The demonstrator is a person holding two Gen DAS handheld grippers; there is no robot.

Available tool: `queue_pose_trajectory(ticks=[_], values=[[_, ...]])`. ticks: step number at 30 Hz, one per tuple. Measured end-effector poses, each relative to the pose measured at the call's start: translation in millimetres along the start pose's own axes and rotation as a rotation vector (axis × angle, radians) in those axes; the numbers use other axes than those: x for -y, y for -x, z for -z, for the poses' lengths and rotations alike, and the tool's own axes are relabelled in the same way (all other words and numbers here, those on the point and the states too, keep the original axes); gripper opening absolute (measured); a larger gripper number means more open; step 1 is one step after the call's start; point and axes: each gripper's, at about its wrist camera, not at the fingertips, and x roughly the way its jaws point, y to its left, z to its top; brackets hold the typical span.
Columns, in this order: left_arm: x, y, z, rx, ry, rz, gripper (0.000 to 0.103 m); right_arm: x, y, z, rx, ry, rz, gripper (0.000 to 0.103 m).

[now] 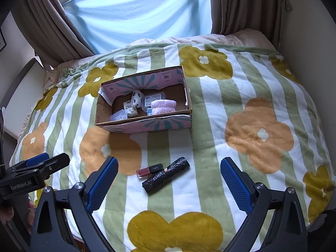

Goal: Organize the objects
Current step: 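Withdraw both tools from the box back toward the lipstick and black roll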

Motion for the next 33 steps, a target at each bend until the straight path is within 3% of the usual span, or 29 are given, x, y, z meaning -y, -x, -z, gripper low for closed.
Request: queue_pose_trajectory(ticks=[4,9,20,27,33], values=[[8.1,-23.4,4.1,-0.049,0.026,0.009,0.100,13.4,-18.5,5.2,-0.031,-0.005,-0.017,0.096],[20.8,-57.7,7.4,-0.106,0.052,0.013,0.100,25.1,-41.4,8.8,-0.020,0.102,-0.047,0.097],[42.5,-162.2,17.2,-0.241,0.145,0.011,0.098,27.2,-111.1,38.2,-0.025,0.661,-0.181,0.096],[39.8,-218.4,20.1,-0.304,0.211,-0.017,0.096,16.3,-163.0,63.6,-0.109,1.055,-0.326,0.077],[36.3,-246.2,19.8,-0.349,0.253,-0.034,0.096,4.4,-197.3,75.3,-0.158,1.296,-0.446,0.070]])
